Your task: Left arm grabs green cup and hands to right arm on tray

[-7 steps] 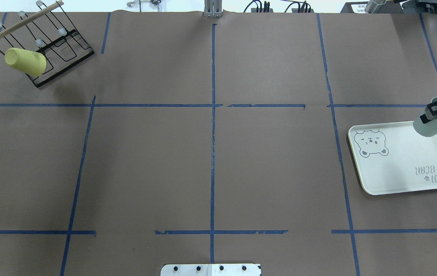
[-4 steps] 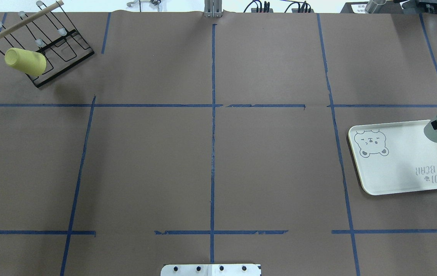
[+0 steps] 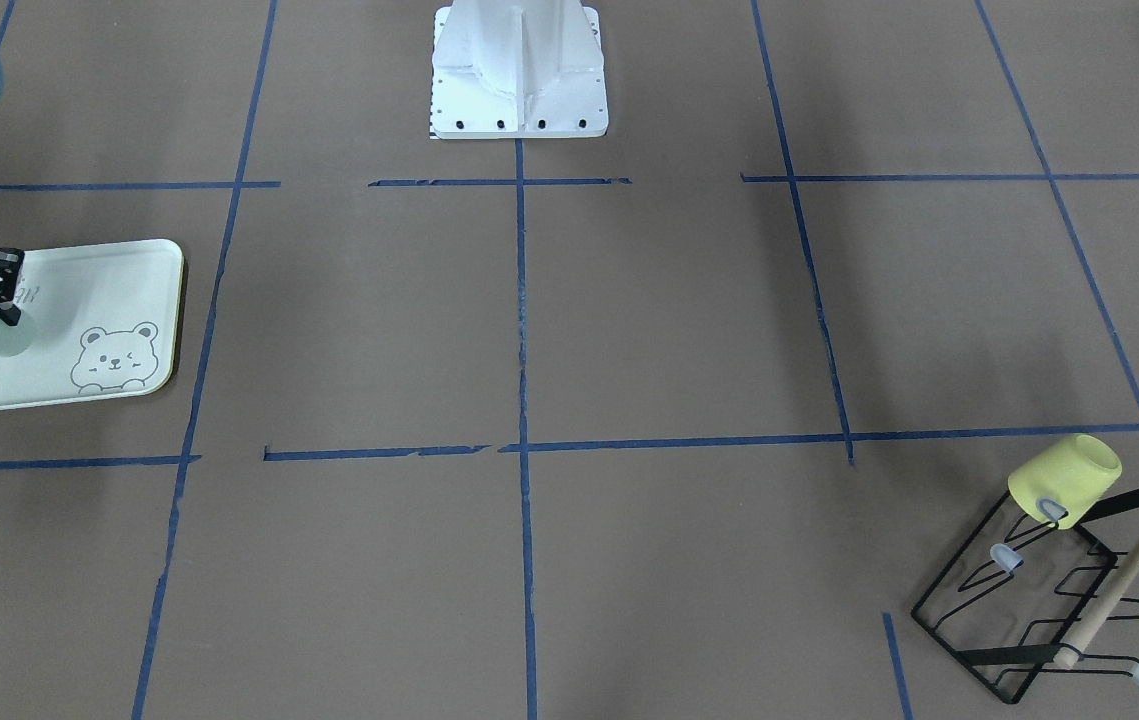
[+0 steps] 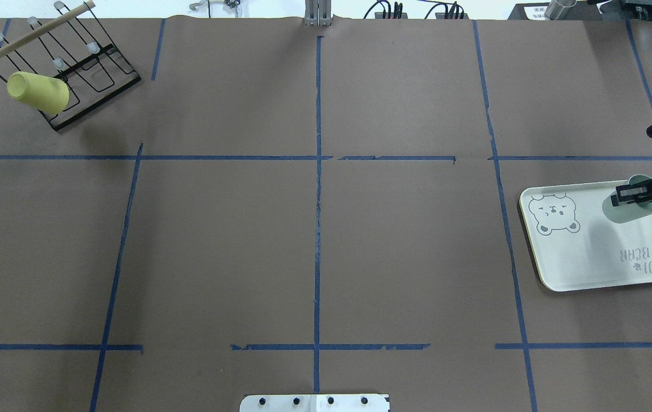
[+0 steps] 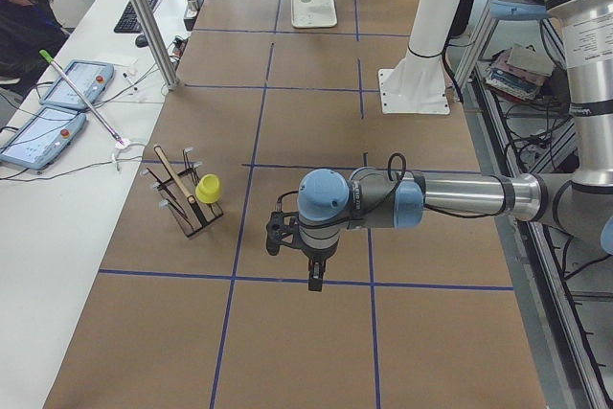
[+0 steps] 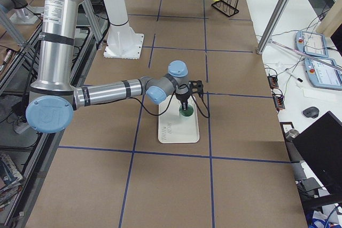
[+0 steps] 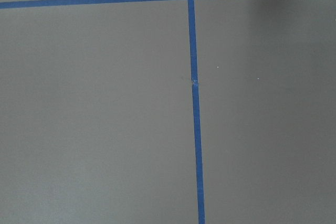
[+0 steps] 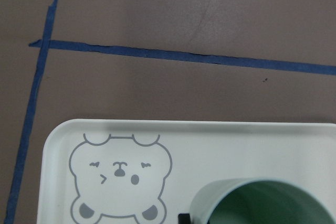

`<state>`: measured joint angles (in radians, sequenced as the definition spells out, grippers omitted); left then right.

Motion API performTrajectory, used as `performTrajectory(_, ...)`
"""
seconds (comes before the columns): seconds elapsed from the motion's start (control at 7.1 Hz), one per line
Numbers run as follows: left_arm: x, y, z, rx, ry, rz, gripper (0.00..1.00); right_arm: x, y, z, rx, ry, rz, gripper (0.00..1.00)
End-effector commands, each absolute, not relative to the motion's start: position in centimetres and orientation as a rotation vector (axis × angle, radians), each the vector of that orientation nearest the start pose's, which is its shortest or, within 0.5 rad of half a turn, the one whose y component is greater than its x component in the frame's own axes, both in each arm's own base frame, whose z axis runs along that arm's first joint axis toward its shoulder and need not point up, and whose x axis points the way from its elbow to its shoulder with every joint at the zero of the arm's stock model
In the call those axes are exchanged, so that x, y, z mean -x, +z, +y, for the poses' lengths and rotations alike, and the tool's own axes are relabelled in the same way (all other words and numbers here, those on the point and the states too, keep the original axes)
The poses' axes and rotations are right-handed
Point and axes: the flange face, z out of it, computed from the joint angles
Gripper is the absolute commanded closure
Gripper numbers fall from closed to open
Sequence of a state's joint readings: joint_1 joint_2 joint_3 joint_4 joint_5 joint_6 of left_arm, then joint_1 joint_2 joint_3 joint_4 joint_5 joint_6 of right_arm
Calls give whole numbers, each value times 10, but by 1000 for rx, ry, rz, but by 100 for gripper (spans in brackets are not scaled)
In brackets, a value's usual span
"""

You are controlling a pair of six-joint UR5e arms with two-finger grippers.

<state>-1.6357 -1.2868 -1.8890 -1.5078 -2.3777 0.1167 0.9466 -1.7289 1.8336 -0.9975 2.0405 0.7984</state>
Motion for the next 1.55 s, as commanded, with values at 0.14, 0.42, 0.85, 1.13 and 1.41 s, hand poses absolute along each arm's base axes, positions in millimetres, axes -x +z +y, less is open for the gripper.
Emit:
performTrajectory(0.14,85,628,-367,-48,37,807,0,219,565,-394,-217,45,-750,94)
performTrajectory(0.42,85,628,-367,-48,37,809,0,219,552,-394,-235,31,-764,0)
performTrajectory(0.85,85,627,-368,-50,37,806,0,218,547,-393,-215,-7,-787,0)
performTrajectory(1.13,85,627,-368,-51,40,806,0,154,538,-410,-159,-95,-793,0)
performTrajectory(1.41,85,629,-368,-48,39,806,0,96,510,-415,-135,-191,-690,0)
